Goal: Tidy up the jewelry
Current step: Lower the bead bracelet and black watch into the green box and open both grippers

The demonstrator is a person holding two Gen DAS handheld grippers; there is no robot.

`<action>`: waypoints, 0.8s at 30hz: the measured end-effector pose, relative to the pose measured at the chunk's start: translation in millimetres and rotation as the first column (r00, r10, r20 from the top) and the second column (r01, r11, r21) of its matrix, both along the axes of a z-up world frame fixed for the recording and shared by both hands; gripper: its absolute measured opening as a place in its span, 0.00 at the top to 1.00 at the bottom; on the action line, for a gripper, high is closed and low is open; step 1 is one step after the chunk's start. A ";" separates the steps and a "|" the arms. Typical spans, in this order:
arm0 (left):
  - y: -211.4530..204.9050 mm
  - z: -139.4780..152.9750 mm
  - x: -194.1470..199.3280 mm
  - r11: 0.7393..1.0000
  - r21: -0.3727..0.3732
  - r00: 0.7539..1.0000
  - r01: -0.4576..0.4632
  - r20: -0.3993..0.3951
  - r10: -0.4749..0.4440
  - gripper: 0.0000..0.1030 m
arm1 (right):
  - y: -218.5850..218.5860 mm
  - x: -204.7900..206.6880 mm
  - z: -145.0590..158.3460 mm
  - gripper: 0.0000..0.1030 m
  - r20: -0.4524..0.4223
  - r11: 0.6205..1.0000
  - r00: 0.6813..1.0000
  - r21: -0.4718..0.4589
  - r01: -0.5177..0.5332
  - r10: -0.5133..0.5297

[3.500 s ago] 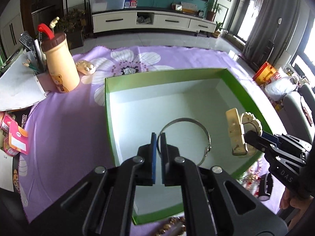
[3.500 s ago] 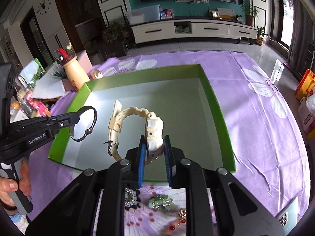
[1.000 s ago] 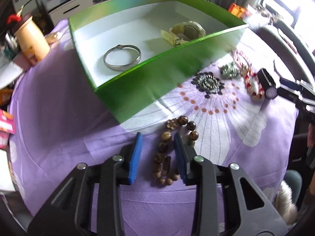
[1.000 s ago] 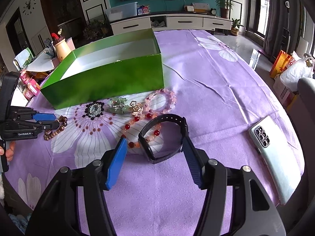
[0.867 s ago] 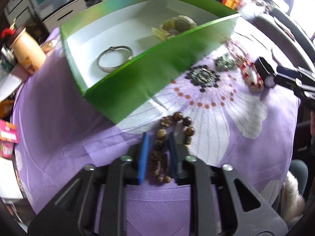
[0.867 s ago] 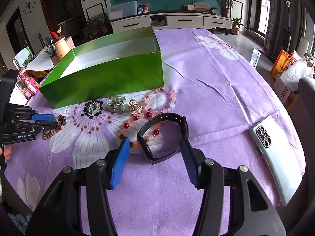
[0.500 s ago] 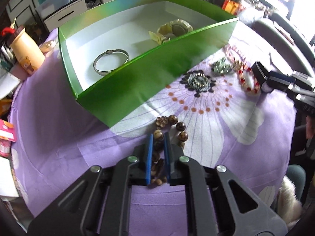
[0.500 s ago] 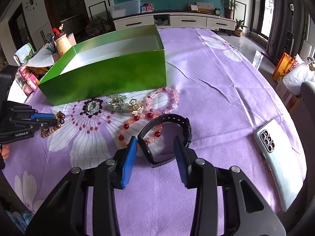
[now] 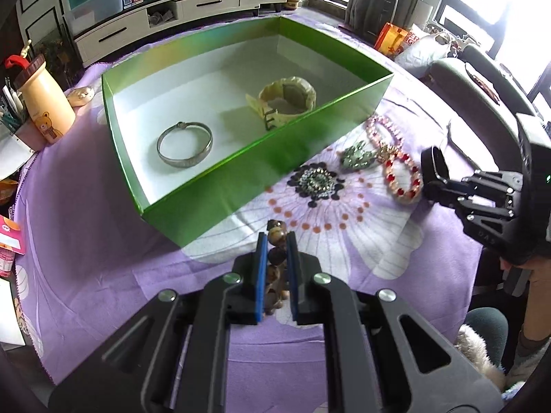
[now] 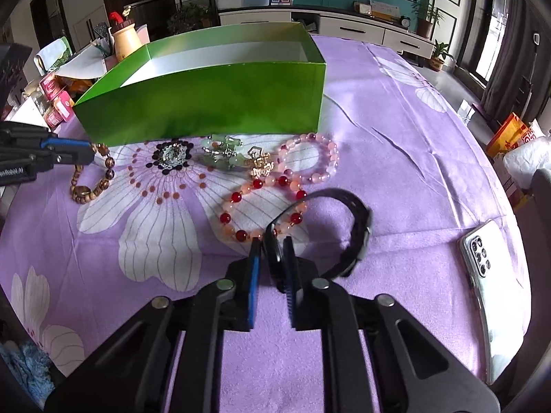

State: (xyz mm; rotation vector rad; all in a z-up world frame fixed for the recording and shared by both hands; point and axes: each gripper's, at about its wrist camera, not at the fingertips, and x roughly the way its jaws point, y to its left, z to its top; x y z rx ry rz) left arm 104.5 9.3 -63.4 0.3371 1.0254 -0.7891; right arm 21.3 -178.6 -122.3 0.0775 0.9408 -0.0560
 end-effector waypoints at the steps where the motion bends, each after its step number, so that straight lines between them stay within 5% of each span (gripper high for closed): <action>1: -0.9 2.6 -0.4 1.000 -0.007 1.000 -0.002 0.000 0.002 0.90 | -0.4 -1.5 0.7 0.93 0.005 1.000 1.000 0.001 -0.001 0.001; 11: -5.3 34.8 -2.2 0.997 -0.079 1.000 -0.006 0.021 0.008 0.90 | -14.0 -13.5 28.2 0.93 0.105 0.996 0.994 0.086 0.028 -0.038; 24: -20.4 96.0 20.7 0.983 -0.185 0.991 -0.015 0.125 0.038 0.90 | -2.8 15.9 98.3 0.93 0.247 0.999 0.969 0.050 -0.015 0.002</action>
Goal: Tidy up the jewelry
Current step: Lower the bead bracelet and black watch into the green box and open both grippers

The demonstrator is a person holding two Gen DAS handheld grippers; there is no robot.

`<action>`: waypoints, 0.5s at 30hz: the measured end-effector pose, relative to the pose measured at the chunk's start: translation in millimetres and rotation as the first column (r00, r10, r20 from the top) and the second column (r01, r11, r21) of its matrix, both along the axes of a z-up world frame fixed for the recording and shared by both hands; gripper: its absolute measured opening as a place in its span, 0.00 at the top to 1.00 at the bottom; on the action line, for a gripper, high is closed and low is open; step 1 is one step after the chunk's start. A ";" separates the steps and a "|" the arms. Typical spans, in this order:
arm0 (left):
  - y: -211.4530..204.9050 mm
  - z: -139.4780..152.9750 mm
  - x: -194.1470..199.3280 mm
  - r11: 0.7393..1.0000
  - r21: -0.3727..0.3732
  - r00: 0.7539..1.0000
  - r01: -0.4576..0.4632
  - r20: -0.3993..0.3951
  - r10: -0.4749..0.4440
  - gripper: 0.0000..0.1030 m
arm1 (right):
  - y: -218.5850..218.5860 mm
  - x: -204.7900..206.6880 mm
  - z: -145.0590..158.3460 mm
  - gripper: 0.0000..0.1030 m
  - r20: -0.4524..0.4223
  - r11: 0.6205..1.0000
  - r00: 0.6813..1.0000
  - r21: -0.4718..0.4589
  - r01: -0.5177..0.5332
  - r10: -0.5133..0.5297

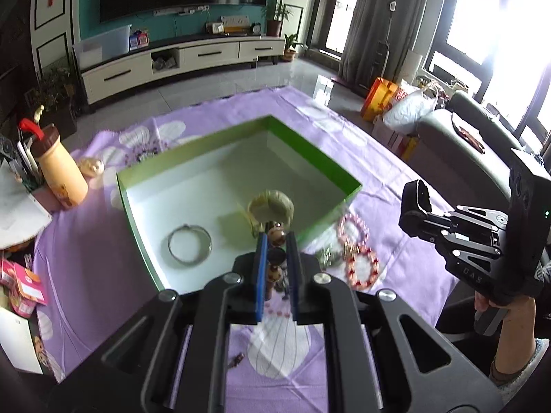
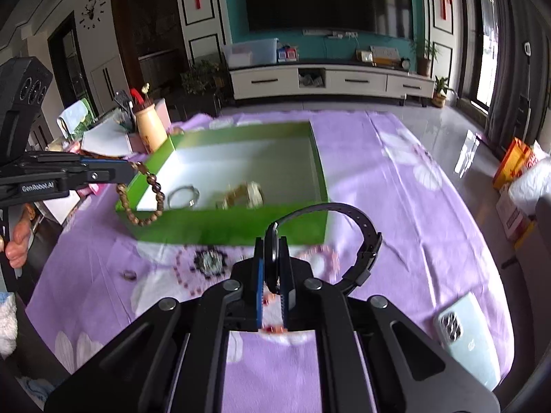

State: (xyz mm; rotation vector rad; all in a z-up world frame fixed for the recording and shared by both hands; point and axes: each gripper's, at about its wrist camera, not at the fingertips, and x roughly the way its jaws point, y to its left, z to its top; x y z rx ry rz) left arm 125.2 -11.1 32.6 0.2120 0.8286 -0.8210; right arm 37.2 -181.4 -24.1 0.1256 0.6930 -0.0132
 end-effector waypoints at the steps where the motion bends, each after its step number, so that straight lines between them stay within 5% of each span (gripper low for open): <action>1: -1.3 3.3 3.1 1.000 -0.005 1.000 -0.005 0.009 0.005 0.90 | 1.0 5.1 5.2 0.93 0.009 1.000 1.000 -0.008 -0.001 0.001; 8: -9.5 14.6 36.5 0.998 -0.033 0.998 -0.055 0.037 0.056 0.90 | 7.4 51.7 28.2 0.93 0.044 0.999 0.999 -0.026 -0.026 0.027; 15: -14.0 -4.2 80.7 0.992 -0.033 0.993 -0.121 -0.012 0.121 0.90 | 13.5 110.5 17.4 0.93 -0.015 0.998 0.998 -0.015 -0.062 0.062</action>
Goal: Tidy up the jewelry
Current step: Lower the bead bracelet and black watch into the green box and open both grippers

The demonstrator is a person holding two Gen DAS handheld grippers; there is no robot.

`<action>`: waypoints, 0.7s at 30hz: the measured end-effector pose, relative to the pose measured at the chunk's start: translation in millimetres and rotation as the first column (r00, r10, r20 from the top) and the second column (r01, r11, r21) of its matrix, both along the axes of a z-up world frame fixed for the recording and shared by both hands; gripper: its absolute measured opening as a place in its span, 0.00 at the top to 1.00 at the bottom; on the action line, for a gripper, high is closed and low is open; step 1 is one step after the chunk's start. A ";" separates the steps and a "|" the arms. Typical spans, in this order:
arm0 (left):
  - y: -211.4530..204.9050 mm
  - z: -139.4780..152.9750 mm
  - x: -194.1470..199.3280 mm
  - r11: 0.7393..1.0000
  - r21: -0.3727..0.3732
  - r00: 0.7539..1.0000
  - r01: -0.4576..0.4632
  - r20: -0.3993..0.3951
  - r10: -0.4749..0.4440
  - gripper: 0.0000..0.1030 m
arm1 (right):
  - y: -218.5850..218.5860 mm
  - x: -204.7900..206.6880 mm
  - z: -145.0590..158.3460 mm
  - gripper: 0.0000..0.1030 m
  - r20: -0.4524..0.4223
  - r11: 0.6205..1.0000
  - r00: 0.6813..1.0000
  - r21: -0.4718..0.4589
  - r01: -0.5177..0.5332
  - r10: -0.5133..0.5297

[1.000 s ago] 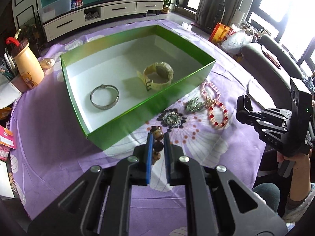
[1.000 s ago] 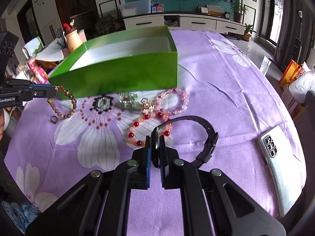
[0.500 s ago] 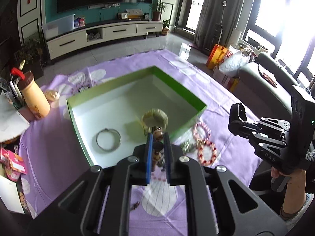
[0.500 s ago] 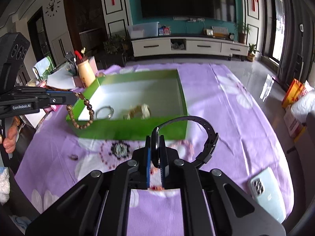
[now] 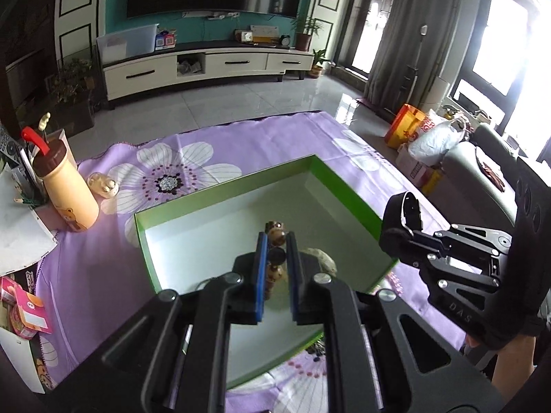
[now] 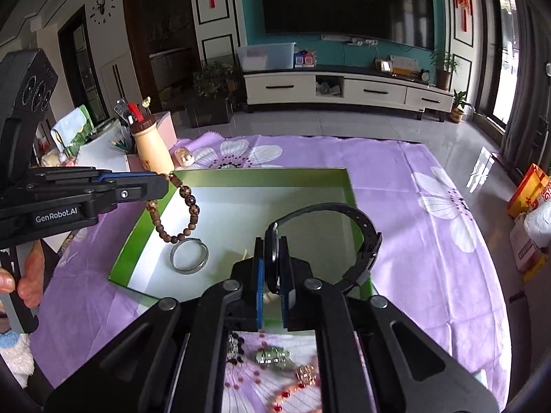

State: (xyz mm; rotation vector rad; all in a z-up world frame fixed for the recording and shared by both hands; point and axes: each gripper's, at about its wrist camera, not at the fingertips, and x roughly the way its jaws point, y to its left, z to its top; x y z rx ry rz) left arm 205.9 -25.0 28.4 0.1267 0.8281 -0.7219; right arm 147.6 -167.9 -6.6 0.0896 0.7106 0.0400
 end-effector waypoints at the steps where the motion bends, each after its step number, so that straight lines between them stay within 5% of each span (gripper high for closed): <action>1: -1.5 -4.2 4.0 1.000 0.004 1.000 -0.004 -0.011 0.004 0.90 | 2.0 4.4 -3.6 0.93 -0.009 1.000 1.000 0.002 -0.004 0.004; 17: -20.5 -64.0 47.0 0.994 0.101 0.993 -0.030 -0.113 0.042 0.90 | -0.6 53.5 -49.1 0.92 -0.138 1.000 0.990 -0.007 0.013 -0.014; 21: -21.9 -71.2 50.9 0.992 0.118 0.990 -0.036 -0.130 0.051 0.90 | -4.8 53.9 -49.9 0.79 -0.139 1.000 0.990 -0.002 0.030 -0.030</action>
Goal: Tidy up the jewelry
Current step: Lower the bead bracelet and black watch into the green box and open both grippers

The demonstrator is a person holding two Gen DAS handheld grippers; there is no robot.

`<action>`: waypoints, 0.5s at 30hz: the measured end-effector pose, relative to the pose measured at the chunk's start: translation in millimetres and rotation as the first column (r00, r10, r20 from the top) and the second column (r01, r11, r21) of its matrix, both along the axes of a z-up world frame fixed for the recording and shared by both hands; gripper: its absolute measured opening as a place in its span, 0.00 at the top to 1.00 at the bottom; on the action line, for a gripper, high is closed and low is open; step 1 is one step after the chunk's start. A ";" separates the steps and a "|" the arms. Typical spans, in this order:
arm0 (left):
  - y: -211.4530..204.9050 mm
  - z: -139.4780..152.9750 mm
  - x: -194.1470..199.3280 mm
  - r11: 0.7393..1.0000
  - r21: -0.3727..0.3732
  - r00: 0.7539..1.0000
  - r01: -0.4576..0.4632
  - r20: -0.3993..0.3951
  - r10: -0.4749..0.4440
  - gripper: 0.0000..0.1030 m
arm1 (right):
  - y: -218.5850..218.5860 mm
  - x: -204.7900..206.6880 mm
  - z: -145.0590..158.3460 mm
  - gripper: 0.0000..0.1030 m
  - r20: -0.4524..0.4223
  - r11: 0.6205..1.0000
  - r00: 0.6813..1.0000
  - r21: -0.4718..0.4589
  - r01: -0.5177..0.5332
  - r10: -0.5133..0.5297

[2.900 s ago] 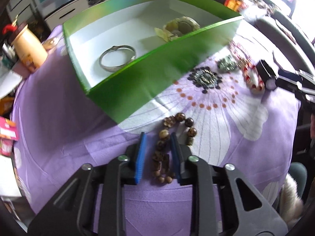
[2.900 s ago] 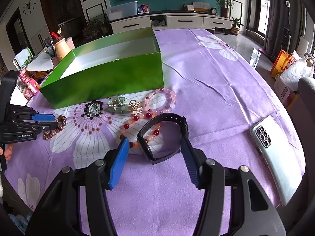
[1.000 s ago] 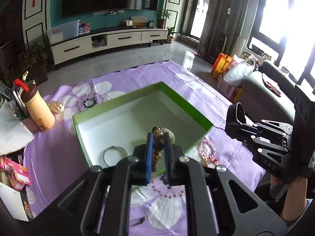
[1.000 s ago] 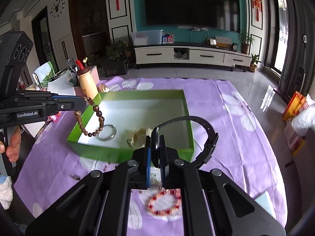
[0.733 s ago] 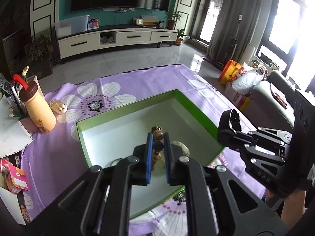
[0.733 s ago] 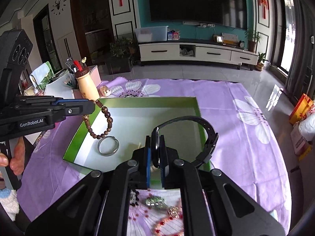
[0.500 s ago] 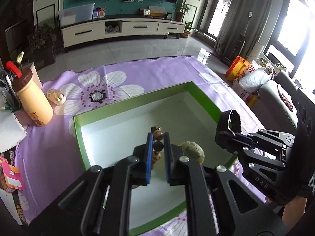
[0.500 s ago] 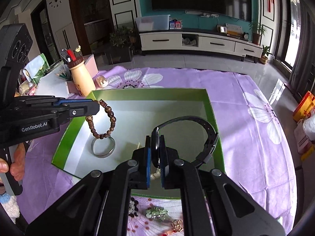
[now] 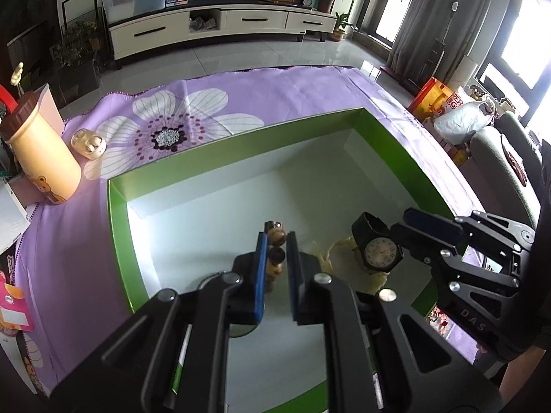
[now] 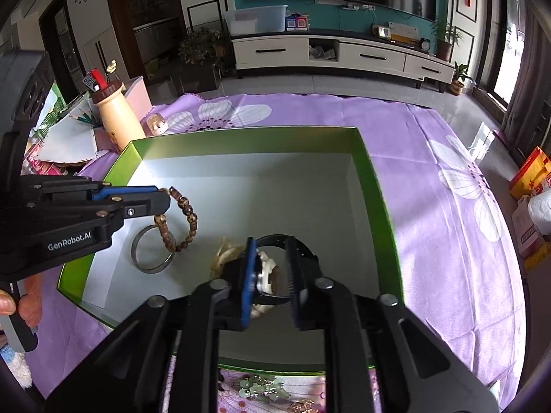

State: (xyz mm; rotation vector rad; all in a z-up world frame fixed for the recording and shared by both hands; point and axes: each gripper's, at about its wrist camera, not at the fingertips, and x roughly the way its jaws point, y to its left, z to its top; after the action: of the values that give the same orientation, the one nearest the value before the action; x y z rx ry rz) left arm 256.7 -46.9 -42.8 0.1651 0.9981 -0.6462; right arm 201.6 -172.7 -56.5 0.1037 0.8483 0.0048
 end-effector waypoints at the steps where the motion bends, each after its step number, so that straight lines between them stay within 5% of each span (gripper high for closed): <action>1: 0.5 -0.2 0.5 1.000 0.002 1.000 -0.005 0.002 0.005 0.89 | -0.5 -0.5 0.5 0.79 0.002 1.000 1.000 0.002 0.001 -0.001; 6: 2.6 4.6 -0.6 1.000 0.001 1.000 -0.021 0.020 0.021 0.66 | -5.8 -5.1 5.0 0.66 0.018 1.000 1.000 0.000 0.024 -0.024; 8: 5.7 9.4 -3.3 1.000 -0.006 0.999 -0.031 0.035 0.031 0.45 | -8.1 -8.6 8.2 0.63 0.029 0.999 0.999 0.008 0.038 -0.039; 15: 28.8 28.8 -17.1 0.996 -0.040 0.991 -0.076 0.105 0.080 0.15 | -14.4 -40.9 23.2 0.40 0.102 0.998 0.993 0.036 0.058 -0.062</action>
State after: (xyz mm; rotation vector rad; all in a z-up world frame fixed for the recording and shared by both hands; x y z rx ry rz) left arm 239.6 -18.1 -14.0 0.1274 0.8851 -0.5771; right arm 160.7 -187.1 -33.3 0.1586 0.7415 -0.0320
